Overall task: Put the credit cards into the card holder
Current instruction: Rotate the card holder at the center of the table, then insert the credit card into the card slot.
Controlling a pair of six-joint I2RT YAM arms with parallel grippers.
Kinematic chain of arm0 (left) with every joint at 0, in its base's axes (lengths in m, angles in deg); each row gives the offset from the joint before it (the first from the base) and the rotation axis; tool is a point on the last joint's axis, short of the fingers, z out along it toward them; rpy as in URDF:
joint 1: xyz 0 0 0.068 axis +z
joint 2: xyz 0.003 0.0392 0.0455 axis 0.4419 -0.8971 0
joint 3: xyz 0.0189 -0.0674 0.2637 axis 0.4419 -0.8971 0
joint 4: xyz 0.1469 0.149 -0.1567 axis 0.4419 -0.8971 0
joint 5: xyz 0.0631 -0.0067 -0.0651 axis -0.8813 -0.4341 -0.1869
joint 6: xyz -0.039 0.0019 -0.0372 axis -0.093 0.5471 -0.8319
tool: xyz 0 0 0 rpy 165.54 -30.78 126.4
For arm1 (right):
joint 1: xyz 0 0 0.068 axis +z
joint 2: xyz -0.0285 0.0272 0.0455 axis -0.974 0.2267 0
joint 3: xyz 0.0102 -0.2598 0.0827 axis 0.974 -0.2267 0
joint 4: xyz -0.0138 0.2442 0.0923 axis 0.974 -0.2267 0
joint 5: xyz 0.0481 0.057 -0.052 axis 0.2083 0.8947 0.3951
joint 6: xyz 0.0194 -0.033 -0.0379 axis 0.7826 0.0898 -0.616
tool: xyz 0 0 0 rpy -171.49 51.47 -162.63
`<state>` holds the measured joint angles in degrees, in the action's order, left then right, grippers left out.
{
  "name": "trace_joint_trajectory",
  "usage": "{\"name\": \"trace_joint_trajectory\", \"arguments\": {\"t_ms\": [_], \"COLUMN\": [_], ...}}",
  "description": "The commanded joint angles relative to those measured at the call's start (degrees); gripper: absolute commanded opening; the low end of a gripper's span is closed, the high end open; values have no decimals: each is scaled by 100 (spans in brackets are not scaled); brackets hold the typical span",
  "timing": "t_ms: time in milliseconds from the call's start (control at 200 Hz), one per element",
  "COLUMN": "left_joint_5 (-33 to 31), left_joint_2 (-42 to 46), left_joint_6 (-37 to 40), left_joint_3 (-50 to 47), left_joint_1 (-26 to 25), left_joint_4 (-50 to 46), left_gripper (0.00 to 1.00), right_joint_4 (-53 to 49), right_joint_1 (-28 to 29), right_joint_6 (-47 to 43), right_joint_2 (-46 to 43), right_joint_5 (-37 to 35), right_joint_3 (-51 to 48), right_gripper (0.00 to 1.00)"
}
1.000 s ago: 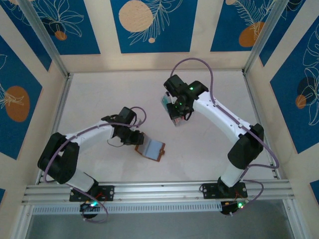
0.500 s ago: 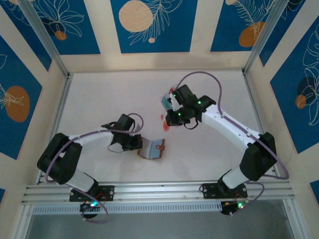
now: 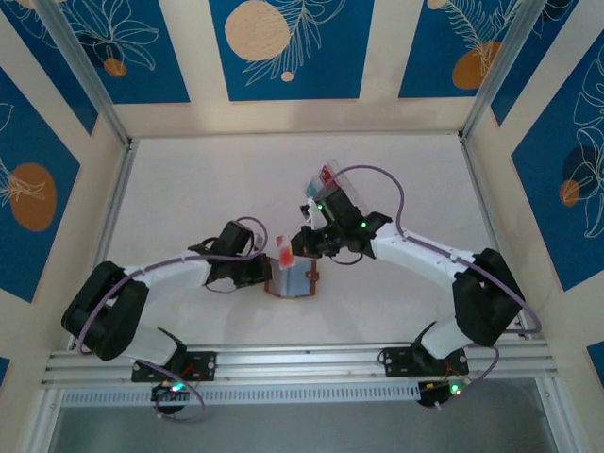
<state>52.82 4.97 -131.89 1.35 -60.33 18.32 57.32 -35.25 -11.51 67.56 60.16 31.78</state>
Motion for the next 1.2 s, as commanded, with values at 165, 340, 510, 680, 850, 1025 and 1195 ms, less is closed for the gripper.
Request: {"name": "trace_joint_trajectory", "arguments": {"t_ms": [165,340,510,680,850,1025,1195], "left_joint_5": [-348,-469,-594,-760,-743,-1528,-1361], "left_joint_2": [40,61,40,101,237,865,955], "left_joint_6": [8,53,70,136,200,463,599], "left_joint_3": [-185,-241,-281,-163,53,799,1462], "left_joint_1": [-60,-60,-56,-51,-38,-25,-95], "left_joint_4": [-73,-151,-227,-480,-792,-2055,-2405], "left_gripper": [0,0,0,0,14,24,24], "right_joint_4": [597,635,669,301,-232,-580,-718], "right_joint_1": [72,97,118,195,307,429,479], "right_joint_6": [231,193,183,226,189,107,48], "right_joint_2": [255,453,664,959,1218,1345,1409], "right_joint_5": [-101,-211,-388,-829,-1201,-1414,-1453], "right_joint_3": [-649,-809,-881,-767,-478,-231,-122], "right_gripper": [0,0,0,0,0,0,0]}}
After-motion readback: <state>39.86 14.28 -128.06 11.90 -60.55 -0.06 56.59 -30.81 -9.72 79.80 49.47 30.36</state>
